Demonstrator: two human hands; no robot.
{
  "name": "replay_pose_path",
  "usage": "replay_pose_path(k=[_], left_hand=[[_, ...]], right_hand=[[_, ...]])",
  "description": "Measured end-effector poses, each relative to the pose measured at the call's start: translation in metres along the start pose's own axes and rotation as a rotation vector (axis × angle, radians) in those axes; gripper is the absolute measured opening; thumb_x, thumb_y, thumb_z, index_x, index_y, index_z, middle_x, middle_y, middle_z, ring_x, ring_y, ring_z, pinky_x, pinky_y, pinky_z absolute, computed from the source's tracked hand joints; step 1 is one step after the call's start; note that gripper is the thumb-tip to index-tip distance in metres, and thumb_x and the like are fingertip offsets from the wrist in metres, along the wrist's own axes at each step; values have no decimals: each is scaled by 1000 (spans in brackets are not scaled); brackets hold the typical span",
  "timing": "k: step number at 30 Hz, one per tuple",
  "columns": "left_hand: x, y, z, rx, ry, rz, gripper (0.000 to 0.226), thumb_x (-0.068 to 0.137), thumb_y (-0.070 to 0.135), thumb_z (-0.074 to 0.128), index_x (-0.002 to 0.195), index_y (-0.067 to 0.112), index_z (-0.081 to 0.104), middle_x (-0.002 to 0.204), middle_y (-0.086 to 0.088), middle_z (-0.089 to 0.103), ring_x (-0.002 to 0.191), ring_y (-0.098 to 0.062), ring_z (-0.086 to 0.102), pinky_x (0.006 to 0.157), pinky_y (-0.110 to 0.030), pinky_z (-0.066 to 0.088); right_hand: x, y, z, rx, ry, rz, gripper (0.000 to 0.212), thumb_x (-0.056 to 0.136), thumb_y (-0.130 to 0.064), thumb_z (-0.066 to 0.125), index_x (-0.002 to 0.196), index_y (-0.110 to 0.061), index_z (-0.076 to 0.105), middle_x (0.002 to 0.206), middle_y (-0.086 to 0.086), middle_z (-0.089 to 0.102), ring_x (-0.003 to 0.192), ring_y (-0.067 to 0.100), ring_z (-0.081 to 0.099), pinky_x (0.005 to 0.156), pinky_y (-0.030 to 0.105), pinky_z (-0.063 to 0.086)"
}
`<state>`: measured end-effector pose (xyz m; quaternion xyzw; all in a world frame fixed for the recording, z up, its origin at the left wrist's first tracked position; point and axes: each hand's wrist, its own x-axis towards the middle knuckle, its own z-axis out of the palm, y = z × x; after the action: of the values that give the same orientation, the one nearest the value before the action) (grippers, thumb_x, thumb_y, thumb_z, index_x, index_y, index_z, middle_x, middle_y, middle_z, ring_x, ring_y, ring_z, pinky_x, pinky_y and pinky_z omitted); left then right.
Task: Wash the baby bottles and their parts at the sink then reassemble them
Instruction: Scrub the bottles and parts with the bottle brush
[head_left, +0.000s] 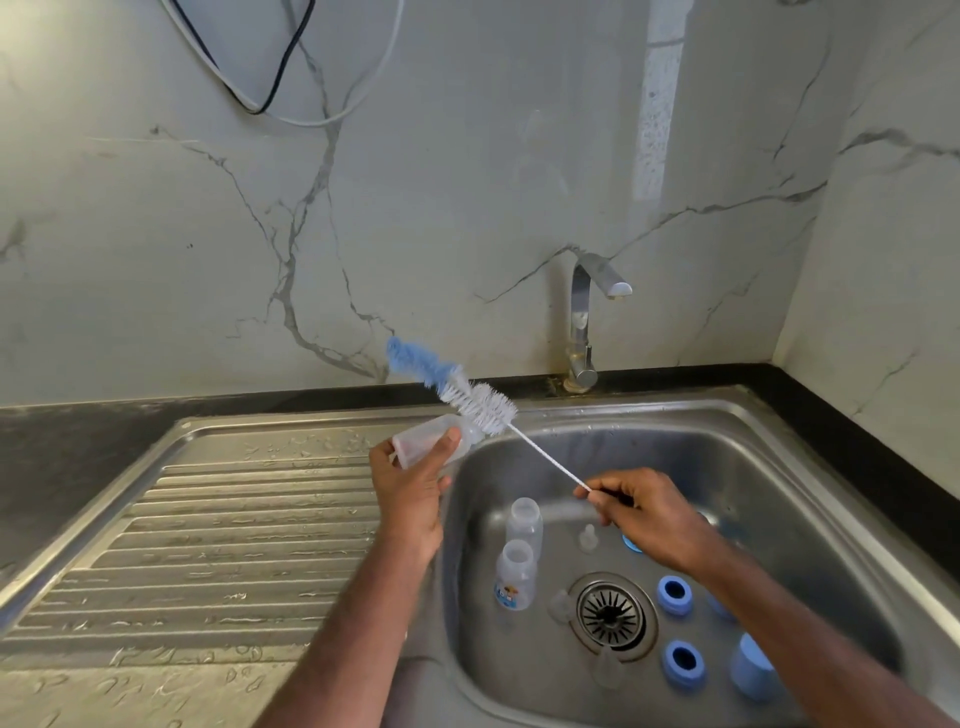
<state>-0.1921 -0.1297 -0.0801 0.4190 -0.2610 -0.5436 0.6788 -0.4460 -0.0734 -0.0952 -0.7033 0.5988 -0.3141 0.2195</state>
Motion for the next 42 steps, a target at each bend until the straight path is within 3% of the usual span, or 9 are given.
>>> replay_pose_path(k=[3, 9, 15, 19, 22, 26, 31, 37, 42], left_hand=[[2, 1, 0, -28, 44, 9, 66, 70, 7, 88, 119, 19, 45, 120, -10, 63, 102, -30, 69, 62, -30, 55], [0, 1, 2, -128, -30, -5, 32, 82, 4, 77, 97, 17, 53, 109, -7, 65, 103, -28, 69, 72, -34, 62], [-9, -6, 9, 199, -235, -93, 41, 73, 27, 82, 101, 15, 56, 97, -15, 71, 83, -26, 69, 62, -30, 54], [-2, 3, 2, 112, -273, -105, 49, 69, 31, 79, 113, 13, 64, 108, -12, 74, 97, -30, 71, 73, -40, 58], [-1, 6, -4, 171, -348, -61, 43, 74, 23, 76, 113, 9, 67, 106, -9, 75, 96, -27, 72, 73, -42, 59], [-10, -5, 5, 282, -418, 6, 16, 84, -5, 69, 89, 10, 68, 81, 0, 75, 85, -22, 71, 72, -38, 58], [-1, 10, -8, 238, -466, 76, 44, 79, 9, 74, 121, 3, 66, 112, -9, 75, 105, -23, 71, 85, -37, 58], [-10, -9, 1, 426, -597, 157, 36, 83, -1, 76, 113, 14, 64, 109, 0, 75, 108, -17, 69, 87, -25, 54], [0, 2, -7, 294, -531, 113, 42, 79, 9, 80, 118, 6, 64, 113, -5, 74, 114, -24, 67, 94, -36, 54]], right_hand=[[-2, -1, -2, -2, 0, -11, 18, 99, -17, 62, 105, -27, 76, 75, -7, 70, 74, 3, 65, 68, 17, 52], [-2, -3, 5, -35, -13, 13, 15, 99, -22, 64, 98, -31, 76, 75, -11, 70, 73, -4, 63, 65, 12, 48], [0, -8, 8, 12, 169, -24, 14, 97, -25, 67, 102, -30, 78, 66, -12, 65, 63, 0, 57, 60, 14, 43], [-2, 4, -14, -66, 224, -26, 12, 96, -25, 68, 98, -26, 80, 61, -24, 61, 64, -5, 57, 58, 12, 38], [-3, 11, -25, -148, 241, -57, 11, 95, -25, 69, 97, -25, 79, 68, -24, 60, 71, -3, 59, 59, 11, 36], [1, 3, -12, -222, 250, -160, 11, 97, -30, 65, 97, -30, 75, 72, -19, 59, 66, 3, 56, 61, 28, 45], [-3, 21, -36, -284, 305, -122, 14, 96, -29, 64, 103, -28, 76, 84, -17, 68, 72, 3, 60, 65, 30, 53], [3, 11, -16, -270, 271, -219, 13, 97, -31, 61, 101, -29, 74, 84, -15, 66, 72, 8, 60, 64, 35, 54], [0, 29, -38, -255, 264, -131, 9, 97, -29, 64, 98, -34, 72, 77, -18, 62, 69, 3, 58, 63, 24, 44]])
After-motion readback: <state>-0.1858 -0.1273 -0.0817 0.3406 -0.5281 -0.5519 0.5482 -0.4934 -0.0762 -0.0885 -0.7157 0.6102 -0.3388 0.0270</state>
